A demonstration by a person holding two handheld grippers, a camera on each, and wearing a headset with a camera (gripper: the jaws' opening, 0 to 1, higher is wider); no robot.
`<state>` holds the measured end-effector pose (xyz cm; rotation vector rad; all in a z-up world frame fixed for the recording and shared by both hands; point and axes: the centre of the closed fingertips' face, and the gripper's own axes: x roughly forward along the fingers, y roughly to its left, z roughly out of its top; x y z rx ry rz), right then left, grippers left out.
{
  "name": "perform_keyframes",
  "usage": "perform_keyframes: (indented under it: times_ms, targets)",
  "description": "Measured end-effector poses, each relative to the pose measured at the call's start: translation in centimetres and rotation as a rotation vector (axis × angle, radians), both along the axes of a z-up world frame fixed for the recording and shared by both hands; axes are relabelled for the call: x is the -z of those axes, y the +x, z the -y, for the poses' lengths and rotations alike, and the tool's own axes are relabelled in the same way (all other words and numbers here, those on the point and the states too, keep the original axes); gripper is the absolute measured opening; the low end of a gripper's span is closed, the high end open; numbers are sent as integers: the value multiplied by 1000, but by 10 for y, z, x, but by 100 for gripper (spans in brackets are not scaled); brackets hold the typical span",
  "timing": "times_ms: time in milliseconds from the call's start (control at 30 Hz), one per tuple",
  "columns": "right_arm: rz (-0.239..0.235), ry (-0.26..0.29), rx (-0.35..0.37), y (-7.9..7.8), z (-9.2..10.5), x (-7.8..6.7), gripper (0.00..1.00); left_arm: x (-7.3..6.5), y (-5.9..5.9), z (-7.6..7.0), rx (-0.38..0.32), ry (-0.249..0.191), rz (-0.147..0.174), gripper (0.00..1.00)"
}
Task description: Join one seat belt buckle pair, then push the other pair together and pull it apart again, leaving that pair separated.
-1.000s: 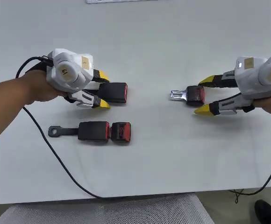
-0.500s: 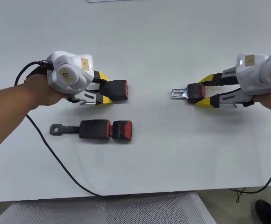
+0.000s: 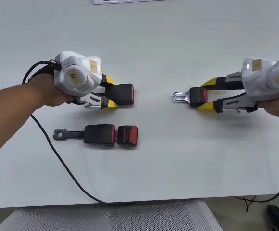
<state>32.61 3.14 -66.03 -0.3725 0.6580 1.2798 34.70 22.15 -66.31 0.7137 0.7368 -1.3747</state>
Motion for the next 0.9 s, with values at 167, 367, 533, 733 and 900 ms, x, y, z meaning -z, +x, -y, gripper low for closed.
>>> perform_keyframes:
  times_ms: [167, 367, 533, 733, 900]
  targets:
    - [7, 19, -6, 1, -12, -1, 34, 0, 0, 0, 13, 6, -1, 35]
    - [8, 46, -13, 2, -26, -2, 34, 0, -1, 0, 10, -2, -3, 35]
    - [9, 65, -31, 5, -44, -1, 34, 0, -1, 0, 17, -1, -2, 35]
    - [4, 84, -34, 8, -59, -2, 34, 0, -1, -1, 16, -3, -3, 35]
    - [3, 102, -28, 15, -72, -3, 34, 0, -1, -1, 17, -5, -2, 35]
